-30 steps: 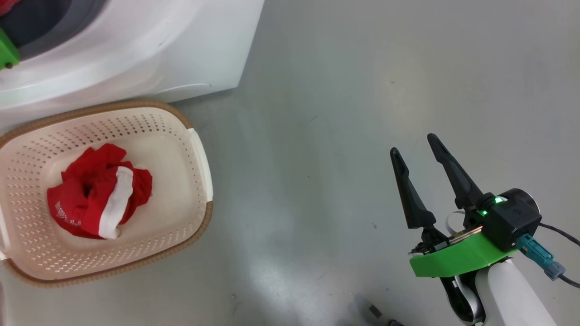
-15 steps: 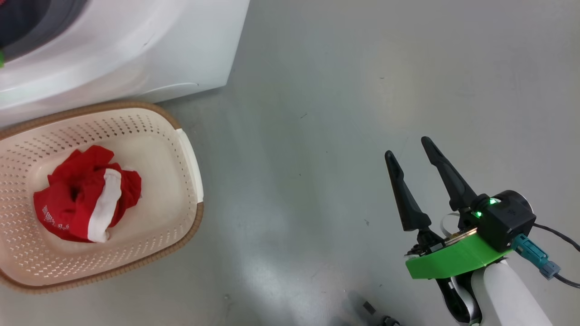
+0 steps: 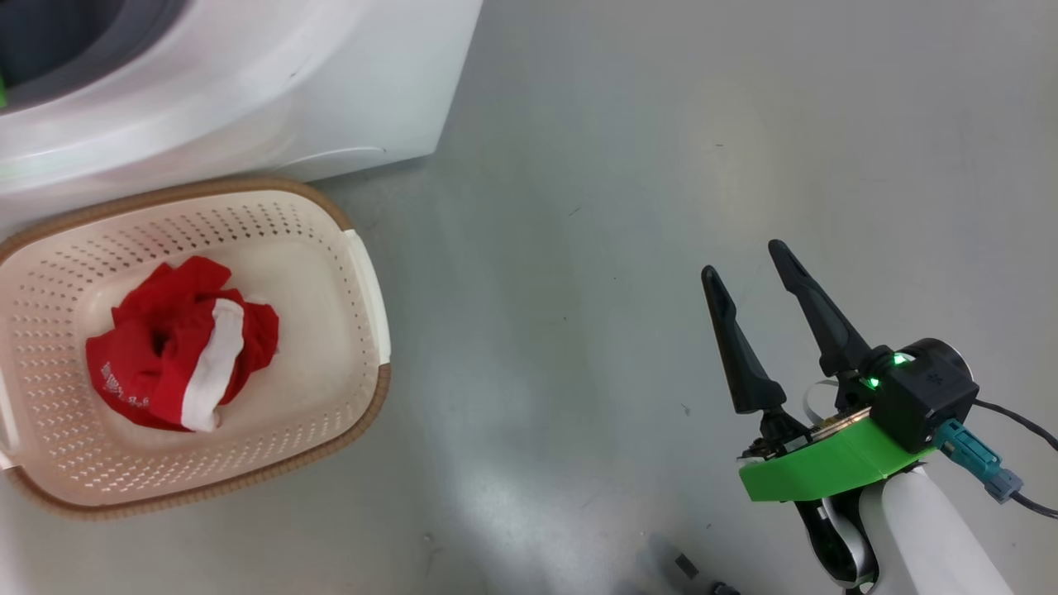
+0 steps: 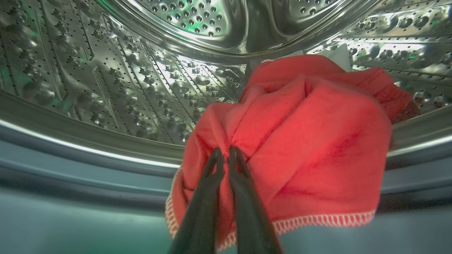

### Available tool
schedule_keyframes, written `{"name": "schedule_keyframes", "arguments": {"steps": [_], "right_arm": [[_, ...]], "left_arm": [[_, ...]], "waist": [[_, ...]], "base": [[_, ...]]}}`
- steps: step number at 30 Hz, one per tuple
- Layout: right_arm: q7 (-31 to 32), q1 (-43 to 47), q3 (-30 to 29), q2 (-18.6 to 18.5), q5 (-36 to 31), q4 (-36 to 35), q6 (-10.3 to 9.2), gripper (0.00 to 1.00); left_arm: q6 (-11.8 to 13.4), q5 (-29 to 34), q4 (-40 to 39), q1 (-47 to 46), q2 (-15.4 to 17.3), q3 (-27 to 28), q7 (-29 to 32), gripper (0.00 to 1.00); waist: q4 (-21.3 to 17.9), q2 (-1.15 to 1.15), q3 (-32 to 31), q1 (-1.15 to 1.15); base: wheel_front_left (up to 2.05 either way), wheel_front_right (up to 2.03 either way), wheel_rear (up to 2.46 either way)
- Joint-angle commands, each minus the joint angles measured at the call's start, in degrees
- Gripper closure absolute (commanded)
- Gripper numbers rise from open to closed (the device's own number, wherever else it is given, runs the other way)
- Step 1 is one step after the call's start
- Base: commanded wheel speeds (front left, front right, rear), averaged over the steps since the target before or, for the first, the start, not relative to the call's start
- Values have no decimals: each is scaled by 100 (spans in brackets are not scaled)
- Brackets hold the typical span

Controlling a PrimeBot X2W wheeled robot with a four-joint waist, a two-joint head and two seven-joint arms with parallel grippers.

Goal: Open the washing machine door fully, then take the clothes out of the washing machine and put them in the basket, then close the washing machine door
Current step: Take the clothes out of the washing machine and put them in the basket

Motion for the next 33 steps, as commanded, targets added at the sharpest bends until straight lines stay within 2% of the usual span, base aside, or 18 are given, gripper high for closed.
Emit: {"name": "schedule_keyframes", "arguments": {"steps": [1,14,22,33], "right_arm": [[-36,-9,125,-46,50,-97,35,0],[-36,-4,73,-46,27,-76,35,0],[-36,58,38,-46,0,-57,35,0],[-36,109,-51,-46,-9,-59,35,0]], "left_arm": [[-69,-59,-173,61,226,29,-201,100],[-440,-270,-396,642,83,101,-1241,100],[-511,-298,-867,1147,36,153,-1338,100],[-441,-276,-2242,2069,-33,391,-1341,100]], "waist": [[63,0,-35,0],[330,0,-294,0],[468,0,-514,0],[601,0,-881,0]], "base": [[0,0,0],[0,0,0],[0,0,0],[0,0,0]]}}
